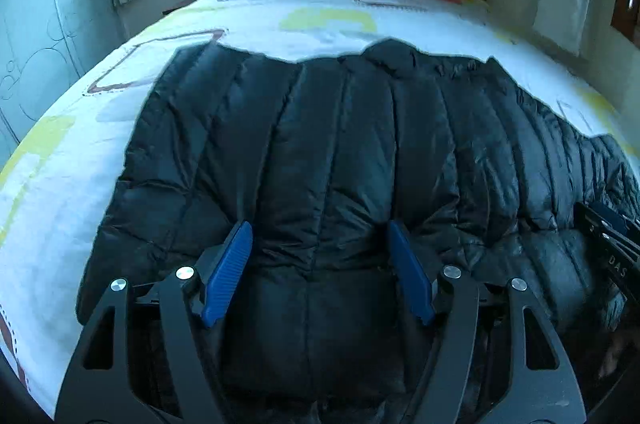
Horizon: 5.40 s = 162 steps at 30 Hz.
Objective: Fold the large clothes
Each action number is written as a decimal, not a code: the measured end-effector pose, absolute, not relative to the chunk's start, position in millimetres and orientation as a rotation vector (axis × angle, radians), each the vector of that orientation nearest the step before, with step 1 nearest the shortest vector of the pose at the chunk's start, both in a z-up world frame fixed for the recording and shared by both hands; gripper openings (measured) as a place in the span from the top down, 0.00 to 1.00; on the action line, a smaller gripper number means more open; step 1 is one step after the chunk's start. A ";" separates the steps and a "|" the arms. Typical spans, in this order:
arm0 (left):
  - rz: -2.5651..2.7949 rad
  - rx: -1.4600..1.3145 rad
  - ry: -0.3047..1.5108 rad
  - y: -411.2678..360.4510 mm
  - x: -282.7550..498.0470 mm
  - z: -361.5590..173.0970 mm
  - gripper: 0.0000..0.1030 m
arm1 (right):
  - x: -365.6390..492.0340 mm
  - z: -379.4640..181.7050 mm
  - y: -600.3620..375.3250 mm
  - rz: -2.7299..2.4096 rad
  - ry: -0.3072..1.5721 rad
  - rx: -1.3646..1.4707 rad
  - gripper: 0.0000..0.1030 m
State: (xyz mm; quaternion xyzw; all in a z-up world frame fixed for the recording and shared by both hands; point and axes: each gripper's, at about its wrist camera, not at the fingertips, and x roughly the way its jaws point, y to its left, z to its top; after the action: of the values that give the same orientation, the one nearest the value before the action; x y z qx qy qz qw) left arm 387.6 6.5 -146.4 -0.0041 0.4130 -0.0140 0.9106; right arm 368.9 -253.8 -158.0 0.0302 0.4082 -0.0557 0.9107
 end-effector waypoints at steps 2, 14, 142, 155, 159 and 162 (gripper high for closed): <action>-0.033 -0.056 0.830 12.7 380.8 -133.6 0.33 | 359.5 -146.2 -260.1 -0.118 0.813 0.087 0.62; 0.009 -0.164 0.869 42.3 390.4 -163.8 0.32 | 355.0 -173.8 -284.6 -0.167 0.841 0.149 0.60; -0.037 -0.324 0.833 49.9 500.9 -120.8 0.90 | 426.5 -176.7 -432.6 0.046 0.725 0.889 0.83; -0.210 -0.489 0.812 78.2 489.8 -94.2 0.39 | 390.3 -140.1 -443.4 0.107 0.588 0.863 0.31; -0.178 -0.526 0.713 92.6 471.3 -71.8 0.25 | 390.7 -129.3 -417.8 0.061 0.654 0.646 0.32; -0.165 -0.452 0.682 85.4 469.4 -66.6 0.25 | 409.0 -122.0 -390.5 0.016 0.710 0.460 0.46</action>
State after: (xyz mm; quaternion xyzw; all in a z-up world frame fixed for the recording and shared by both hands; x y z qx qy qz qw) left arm 469.4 85.4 -66.6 -0.2194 0.3311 -0.0802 0.9142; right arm 409.0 -390.5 -122.0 0.2233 0.3444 0.0077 0.9118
